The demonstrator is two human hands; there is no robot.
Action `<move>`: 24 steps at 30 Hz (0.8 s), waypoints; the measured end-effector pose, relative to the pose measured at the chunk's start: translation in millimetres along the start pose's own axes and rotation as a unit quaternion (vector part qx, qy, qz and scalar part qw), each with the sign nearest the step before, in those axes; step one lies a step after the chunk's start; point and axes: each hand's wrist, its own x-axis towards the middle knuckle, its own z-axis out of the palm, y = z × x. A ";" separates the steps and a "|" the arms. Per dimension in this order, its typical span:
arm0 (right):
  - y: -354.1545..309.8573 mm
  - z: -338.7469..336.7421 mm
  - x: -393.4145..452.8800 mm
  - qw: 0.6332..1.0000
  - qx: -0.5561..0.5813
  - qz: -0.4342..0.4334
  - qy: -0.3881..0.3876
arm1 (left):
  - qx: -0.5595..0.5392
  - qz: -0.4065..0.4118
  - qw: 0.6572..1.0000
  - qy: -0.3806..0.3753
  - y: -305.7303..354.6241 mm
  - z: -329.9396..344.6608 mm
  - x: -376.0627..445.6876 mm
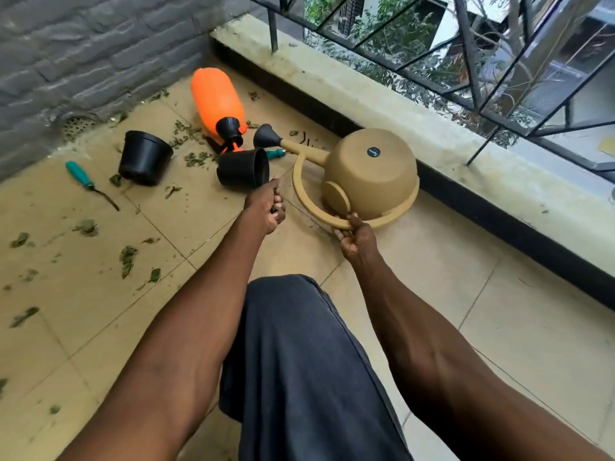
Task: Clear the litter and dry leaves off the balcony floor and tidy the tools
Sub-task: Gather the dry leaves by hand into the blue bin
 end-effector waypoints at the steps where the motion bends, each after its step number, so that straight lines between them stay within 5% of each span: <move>1: 2.6 4.2 -0.3 1.000 -0.003 -0.012 0.020 | -0.005 -0.003 1.000 0.003 -1.2 -3.7 1.6; 3: 12.1 13.8 -6.8 0.997 -0.037 -0.036 0.062 | -0.019 -0.007 1.000 0.009 -3.8 -13.0 4.0; 7: 53.0 48.5 -19.8 0.989 -0.081 0.068 0.103 | -0.065 -0.010 0.997 0.031 -1.1 -46.8 7.0; 13: 131.0 143.0 -63.8 0.959 -0.259 0.080 -0.083 | -0.173 -0.003 0.980 0.095 0.8 -149.2 -13.9; 16: 184.5 189.3 -87.4 0.905 -0.375 0.039 -0.197 | -0.220 0.012 0.963 0.155 -0.6 -213.0 -25.3; 18: 230.5 202.6 -89.4 0.801 -0.531 -0.060 -0.269 | -0.257 0.024 0.950 0.175 0.5 -250.4 -30.9; 22: 318.9 170.9 -69.5 0.418 -0.801 -0.271 -0.333 | -0.321 0.035 0.925 0.199 -7.3 -324.8 -40.1; 24: 343.4 141.1 -51.7 0.327 -0.831 -0.265 -0.365 | -0.344 0.035 0.916 0.202 -15.4 -351.2 -39.4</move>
